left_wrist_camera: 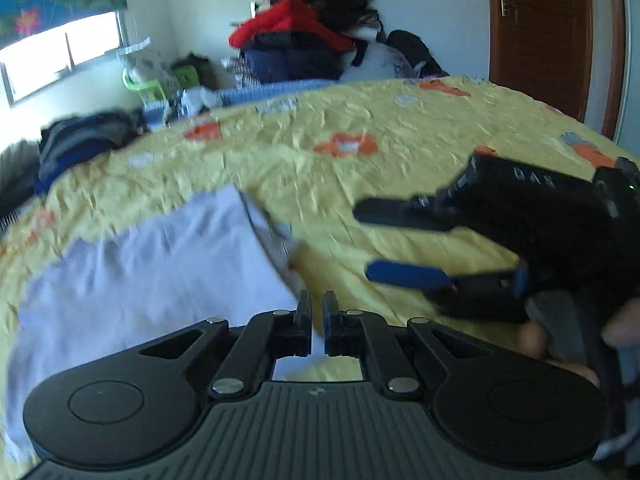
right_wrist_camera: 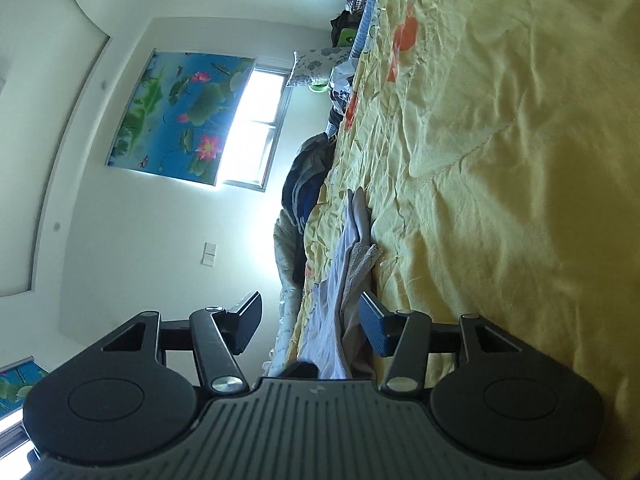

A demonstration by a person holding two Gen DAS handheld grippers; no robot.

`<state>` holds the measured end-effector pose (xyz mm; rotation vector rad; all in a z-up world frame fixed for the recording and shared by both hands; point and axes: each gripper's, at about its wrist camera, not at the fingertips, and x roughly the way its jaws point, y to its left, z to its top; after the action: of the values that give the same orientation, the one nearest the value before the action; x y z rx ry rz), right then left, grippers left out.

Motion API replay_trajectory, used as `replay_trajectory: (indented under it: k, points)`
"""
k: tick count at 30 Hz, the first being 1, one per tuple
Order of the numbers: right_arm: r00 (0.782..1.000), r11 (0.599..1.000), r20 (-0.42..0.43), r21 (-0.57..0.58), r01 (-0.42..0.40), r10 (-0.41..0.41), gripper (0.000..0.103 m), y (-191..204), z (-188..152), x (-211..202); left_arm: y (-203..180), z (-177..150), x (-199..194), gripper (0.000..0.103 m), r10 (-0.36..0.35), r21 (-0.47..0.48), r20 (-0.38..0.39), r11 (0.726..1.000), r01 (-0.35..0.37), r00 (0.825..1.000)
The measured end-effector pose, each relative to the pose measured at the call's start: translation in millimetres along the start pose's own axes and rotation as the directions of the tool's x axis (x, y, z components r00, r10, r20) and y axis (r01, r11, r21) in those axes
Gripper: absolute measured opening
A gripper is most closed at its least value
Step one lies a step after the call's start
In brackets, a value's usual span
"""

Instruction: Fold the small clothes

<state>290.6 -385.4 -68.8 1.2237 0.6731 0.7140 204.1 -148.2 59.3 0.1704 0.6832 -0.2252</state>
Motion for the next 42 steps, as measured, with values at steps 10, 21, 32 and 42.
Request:
replay_trajectory:
  k: [10, 21, 32, 42]
  points:
    - [1.000, 1.000, -0.016, -0.017, 0.006, -0.007, 0.058, 0.6, -0.8, 8.5, 202.8, -91.6, -65.2, 0.078, 0.175, -0.914, -0.079, 0.380, -0.141, 0.981]
    - [0.999, 0.999, -0.018, -0.030, 0.029, -0.030, 0.055, 4.1, -2.2, 16.2, 242.5, -117.8, -41.0, 0.060, 0.206, -0.976, -0.054, 0.197, -0.095, 0.977]
    - [1.000, 1.000, -0.014, -0.016, 0.020, -0.021, 0.054, 0.8, -3.1, 16.5, 204.8, -46.9, -27.2, 0.009, 0.409, -0.734, -0.077, 0.594, -0.329, 0.909]
    - [1.000, 1.000, -0.009, -0.002, 0.014, -0.014, 0.053, -3.9, -5.5, 10.2, 59.2, 12.6, 15.9, 0.009, 0.020, -0.202, 0.097, 0.979, 0.000, 0.995]
